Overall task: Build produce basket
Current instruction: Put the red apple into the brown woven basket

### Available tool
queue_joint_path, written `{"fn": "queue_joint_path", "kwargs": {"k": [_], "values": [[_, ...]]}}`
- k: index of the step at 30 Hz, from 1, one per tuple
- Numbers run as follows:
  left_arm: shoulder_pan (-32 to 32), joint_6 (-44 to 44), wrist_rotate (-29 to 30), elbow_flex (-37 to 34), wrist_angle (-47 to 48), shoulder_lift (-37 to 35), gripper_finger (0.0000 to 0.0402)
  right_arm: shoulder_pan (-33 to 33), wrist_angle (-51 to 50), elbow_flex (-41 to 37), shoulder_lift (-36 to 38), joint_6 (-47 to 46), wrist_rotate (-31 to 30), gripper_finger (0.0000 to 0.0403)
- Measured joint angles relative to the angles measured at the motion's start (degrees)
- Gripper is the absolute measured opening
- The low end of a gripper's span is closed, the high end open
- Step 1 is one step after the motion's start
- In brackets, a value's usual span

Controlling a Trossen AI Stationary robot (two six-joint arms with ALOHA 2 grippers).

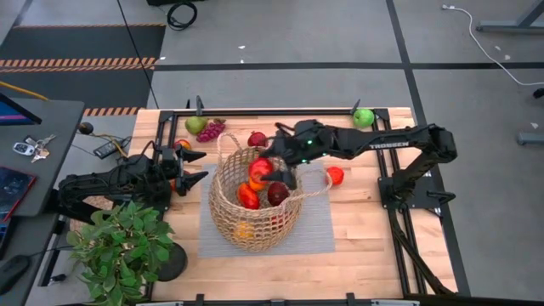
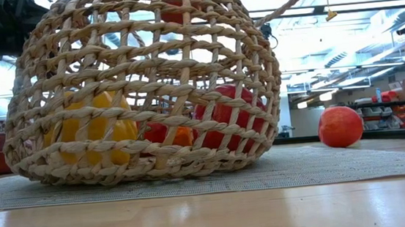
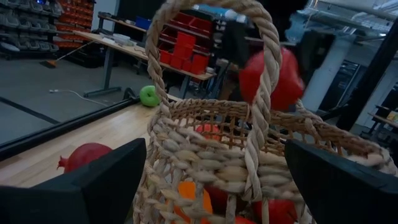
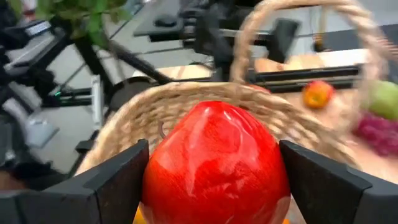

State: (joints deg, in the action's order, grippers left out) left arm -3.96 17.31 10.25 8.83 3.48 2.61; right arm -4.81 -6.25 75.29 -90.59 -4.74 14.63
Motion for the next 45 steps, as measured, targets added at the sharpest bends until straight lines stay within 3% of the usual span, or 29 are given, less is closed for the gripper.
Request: {"fn": "queue_joint_path", "kwargs": {"k": [19, 25, 37, 41, 45], "values": [[-0.01, 0.02, -0.02, 0.01, 0.19, 0.76, 0.0389, 0.45, -24.42, 27.22, -23.99, 5.03, 0.02, 0.035], [-0.01, 0.0, -0.01, 0.01, 0.19, 0.75, 0.0389, -0.1, -25.35, 27.78, -26.51, 9.24, -0.43, 0.0351], [-0.01, 0.01, -0.04, -0.05, -0.16, 1.53, 0.0389, -0.25, -22.63, 27.78, -30.28, 10.99, -9.09, 0.0351], [-0.01, 0.01, -0.03, -0.05, -0.17, 1.51, 0.0389, 0.24, -23.33, 27.69, -30.4, 10.96, -7.84, 0.0351], [-0.01, 0.02, -0.03, -0.05, -0.09, 1.51, 0.0389, 0.5, -24.2, 27.69, -30.07, 10.32, -0.48, 0.0351]]}}
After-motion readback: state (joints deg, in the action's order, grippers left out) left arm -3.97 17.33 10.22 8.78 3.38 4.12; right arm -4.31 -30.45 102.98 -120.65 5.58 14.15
